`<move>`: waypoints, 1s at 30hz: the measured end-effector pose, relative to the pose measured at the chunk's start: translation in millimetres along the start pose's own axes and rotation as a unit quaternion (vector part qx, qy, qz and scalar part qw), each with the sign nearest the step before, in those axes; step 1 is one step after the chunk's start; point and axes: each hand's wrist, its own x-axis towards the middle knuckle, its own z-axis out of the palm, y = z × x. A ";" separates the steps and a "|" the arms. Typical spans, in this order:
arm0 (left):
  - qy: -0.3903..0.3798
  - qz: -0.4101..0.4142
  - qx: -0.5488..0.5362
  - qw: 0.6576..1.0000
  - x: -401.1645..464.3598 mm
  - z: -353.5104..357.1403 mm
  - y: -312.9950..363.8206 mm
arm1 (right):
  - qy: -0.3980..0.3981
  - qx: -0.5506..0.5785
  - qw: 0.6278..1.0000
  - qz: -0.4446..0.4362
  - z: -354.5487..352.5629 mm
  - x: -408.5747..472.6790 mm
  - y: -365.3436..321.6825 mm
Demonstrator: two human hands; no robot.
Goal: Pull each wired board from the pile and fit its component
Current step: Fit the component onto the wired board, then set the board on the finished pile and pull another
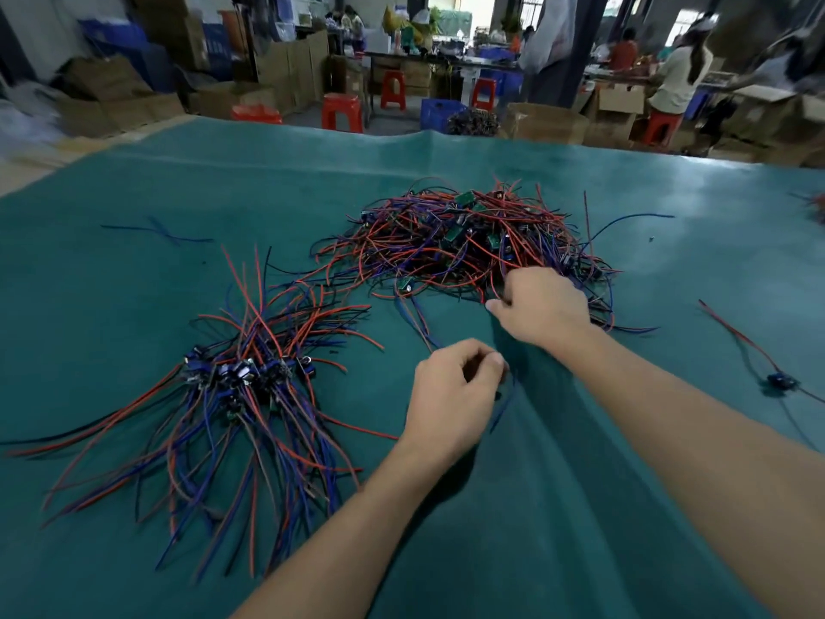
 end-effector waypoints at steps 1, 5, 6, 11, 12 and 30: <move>0.002 0.000 0.002 1.000 0.0 0.1 0.2 | 0.008 0.020 1.000 0.010 6.5 0.5 6.8; 0.006 -0.015 -0.021 1.000 0.5 1.7 -1.7 | 0.019 0.133 0.991 0.014 13.6 0.3 17.0; 0.010 -0.023 -0.037 0.999 1.1 1.7 -2.6 | 0.035 0.169 0.985 0.015 12.2 -1.7 17.9; 0.023 -0.047 -0.098 0.994 3.9 2.2 -3.9 | 0.158 0.387 0.906 0.070 -10.2 -32.2 21.4; 0.024 -0.049 -0.107 0.993 4.6 2.0 -4.4 | 0.146 0.441 0.883 0.069 -14.4 -42.9 20.1; -0.024 -0.008 -0.086 0.996 -0.1 1.4 -4.7 | 0.045 0.594 0.800 0.064 5.5 -104.9 15.6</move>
